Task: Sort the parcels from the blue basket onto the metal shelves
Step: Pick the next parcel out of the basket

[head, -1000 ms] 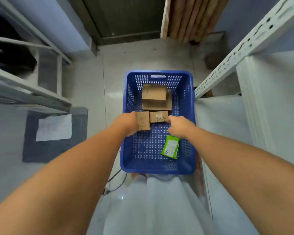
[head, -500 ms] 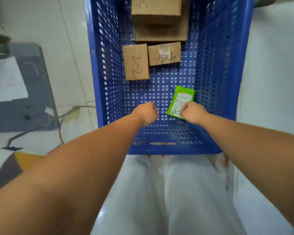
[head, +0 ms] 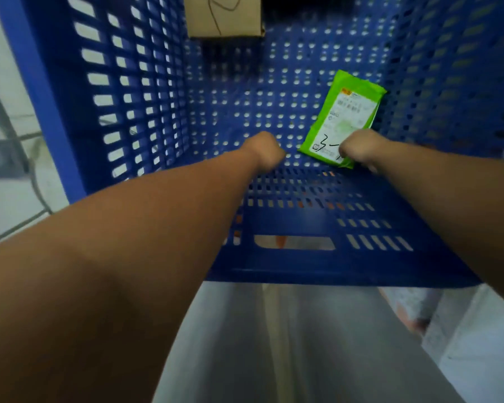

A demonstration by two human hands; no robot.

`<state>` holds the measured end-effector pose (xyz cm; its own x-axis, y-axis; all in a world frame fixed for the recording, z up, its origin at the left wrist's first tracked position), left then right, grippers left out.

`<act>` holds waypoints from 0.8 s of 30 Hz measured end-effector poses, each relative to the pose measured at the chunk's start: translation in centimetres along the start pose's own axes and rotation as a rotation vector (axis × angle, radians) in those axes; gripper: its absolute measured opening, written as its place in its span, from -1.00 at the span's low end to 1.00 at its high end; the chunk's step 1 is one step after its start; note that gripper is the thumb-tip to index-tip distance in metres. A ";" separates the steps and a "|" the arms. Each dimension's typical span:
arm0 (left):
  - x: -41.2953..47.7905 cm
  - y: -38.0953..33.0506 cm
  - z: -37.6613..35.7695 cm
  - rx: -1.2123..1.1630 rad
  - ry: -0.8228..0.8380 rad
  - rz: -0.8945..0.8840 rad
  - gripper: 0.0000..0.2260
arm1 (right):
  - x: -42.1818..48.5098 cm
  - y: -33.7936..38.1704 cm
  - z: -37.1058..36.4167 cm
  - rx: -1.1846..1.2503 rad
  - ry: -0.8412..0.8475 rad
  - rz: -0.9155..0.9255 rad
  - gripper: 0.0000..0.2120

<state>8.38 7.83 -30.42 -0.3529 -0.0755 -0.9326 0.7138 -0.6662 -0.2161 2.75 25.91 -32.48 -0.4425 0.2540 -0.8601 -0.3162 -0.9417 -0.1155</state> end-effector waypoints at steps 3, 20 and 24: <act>0.4 1.4 -1.0 0.023 0.041 0.007 -0.66 | 1.9 -0.4 -0.7 0.247 -0.035 -0.152 -0.56; -8.0 -1.0 5.8 -0.367 -0.413 -0.011 -0.72 | -9.3 5.9 9.7 0.603 -0.321 0.133 -0.56; -12.9 -4.9 11.3 -0.778 -0.458 0.055 -0.77 | -14.6 7.3 15.4 0.670 -0.389 0.234 -0.56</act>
<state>2.62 3.73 -14.04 -0.3940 -0.4913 -0.7767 0.8854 0.0240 -0.4643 -6.00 18.75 -13.08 -0.7807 0.2420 -0.5761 -0.5604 -0.6791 0.4741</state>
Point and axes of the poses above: each hand's wrist, its own x-axis towards the middle knuckle, its own z-axis out of the back of the hand, y = z × x, the point moved 1 cm from there along x, towards the middle knuckle, and after that the axes turned 12 degrees about -y, right-handed, at the moved point
